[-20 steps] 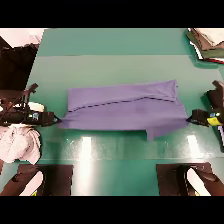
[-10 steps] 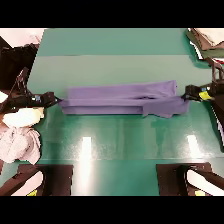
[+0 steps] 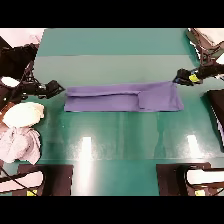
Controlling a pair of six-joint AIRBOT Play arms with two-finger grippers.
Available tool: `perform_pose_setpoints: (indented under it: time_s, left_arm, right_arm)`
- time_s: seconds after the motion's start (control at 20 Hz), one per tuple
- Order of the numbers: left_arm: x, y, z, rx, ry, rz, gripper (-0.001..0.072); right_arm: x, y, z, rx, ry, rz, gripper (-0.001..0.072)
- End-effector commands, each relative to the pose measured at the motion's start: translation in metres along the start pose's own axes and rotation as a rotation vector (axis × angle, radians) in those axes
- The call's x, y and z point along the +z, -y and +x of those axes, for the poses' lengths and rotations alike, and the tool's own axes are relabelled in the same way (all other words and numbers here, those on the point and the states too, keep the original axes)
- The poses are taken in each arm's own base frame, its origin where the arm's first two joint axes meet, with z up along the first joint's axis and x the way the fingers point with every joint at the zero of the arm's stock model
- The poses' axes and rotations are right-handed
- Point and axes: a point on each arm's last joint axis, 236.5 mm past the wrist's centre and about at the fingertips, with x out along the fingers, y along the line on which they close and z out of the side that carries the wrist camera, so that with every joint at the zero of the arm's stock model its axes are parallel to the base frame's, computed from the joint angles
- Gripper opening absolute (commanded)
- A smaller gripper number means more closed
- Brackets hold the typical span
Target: Fold the shirts.
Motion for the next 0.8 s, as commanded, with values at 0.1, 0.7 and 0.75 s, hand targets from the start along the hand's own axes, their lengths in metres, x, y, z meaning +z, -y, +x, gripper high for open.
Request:
perform_pose_setpoints:
  time_s: [0.1,0.7,0.75]
  left_arm:
    - [0.016,0.016,0.001,-0.055,0.017,-0.023,0.0625]
    - [-0.044,0.046,-0.015,-0.171,-0.258,0.056,0.0030]
    - [-0.044,0.046,-0.015,-0.171,-0.257,0.055,0.0030]
  right_arm:
    - [0.026,-0.024,0.007,0.197,-0.019,0.054,0.0523]
    - [-0.072,0.096,0.022,0.216,-0.225,0.199,0.0634]
    - [-0.074,0.095,0.027,0.235,-0.224,0.182,0.0633]
